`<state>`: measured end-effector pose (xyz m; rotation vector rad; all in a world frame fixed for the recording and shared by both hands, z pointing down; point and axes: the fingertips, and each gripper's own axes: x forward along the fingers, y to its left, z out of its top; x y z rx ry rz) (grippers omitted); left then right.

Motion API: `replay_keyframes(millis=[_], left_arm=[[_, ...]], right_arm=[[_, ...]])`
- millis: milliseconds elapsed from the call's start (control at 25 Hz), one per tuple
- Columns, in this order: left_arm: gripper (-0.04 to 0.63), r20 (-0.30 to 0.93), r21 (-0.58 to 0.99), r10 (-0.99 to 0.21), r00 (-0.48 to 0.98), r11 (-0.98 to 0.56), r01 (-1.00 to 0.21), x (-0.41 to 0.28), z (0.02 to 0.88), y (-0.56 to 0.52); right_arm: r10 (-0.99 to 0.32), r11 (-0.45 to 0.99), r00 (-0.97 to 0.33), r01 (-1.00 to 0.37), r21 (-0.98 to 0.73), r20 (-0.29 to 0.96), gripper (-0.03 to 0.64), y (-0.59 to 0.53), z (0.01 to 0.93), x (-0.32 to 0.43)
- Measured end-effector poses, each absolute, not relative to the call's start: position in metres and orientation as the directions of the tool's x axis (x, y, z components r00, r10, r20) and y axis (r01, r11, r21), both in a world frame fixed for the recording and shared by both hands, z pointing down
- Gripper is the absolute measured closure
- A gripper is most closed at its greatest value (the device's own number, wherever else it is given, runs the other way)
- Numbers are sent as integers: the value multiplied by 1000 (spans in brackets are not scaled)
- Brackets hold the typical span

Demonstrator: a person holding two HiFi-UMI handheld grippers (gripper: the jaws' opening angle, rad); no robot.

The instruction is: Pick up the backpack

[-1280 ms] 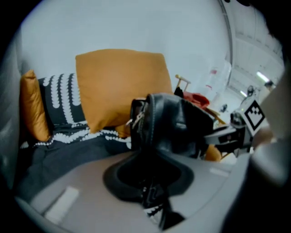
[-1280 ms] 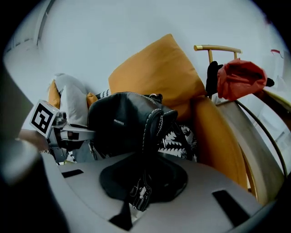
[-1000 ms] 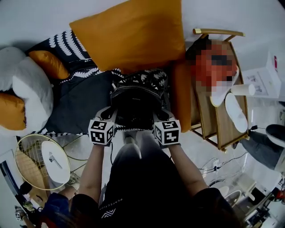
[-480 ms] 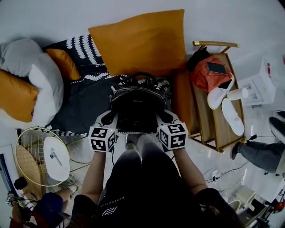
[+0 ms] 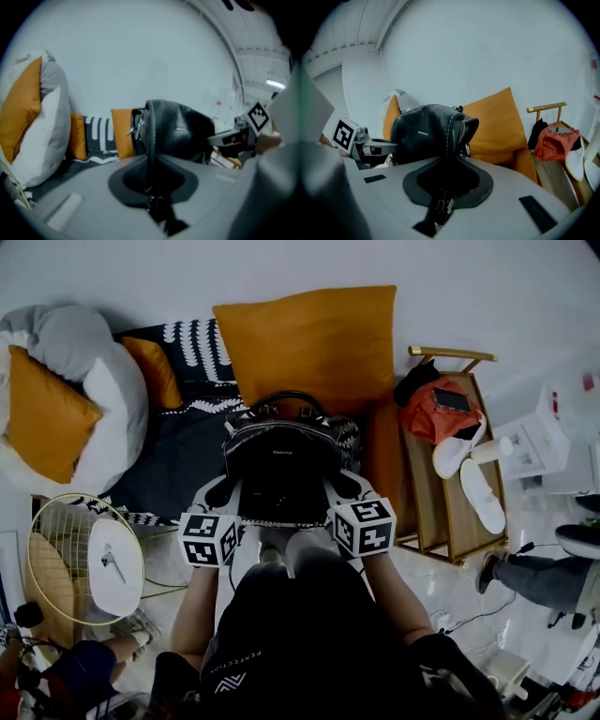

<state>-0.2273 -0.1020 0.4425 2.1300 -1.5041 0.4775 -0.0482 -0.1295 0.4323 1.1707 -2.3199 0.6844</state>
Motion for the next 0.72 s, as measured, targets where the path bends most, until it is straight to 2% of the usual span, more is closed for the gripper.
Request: replay_keyframes(millis=[720], left_arm=[[554,459,173,-851,257,-198,-965,-252,393,-61]], right_arm=[[-611,596,-610,-774,-214,504,584,-115,384,-79]])
